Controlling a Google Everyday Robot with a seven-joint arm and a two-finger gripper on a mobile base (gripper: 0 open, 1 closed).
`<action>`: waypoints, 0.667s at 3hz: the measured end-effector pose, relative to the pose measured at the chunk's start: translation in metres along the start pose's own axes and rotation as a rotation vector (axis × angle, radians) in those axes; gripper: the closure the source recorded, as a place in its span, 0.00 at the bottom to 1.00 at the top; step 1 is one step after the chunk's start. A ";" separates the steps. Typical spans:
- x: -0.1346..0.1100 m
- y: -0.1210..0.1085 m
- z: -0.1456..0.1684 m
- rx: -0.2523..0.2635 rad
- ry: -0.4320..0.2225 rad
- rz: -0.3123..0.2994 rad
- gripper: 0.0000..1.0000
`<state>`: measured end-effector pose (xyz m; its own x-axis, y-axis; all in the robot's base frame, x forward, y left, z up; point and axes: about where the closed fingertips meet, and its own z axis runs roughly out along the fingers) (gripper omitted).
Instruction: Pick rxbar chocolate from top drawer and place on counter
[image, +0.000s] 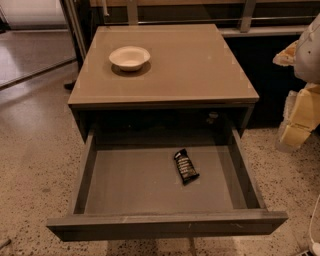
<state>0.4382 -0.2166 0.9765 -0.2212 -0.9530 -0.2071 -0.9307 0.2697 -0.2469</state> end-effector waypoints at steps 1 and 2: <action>0.000 0.000 0.000 0.000 0.000 0.000 0.00; -0.002 -0.007 0.005 0.014 -0.029 0.023 0.00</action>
Offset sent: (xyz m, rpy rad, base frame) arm 0.0211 -0.0004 -0.0126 0.0782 -0.0241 -0.0446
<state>0.4463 -0.2161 0.9738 -0.2342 -0.9421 -0.2401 -0.9212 0.2940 -0.2550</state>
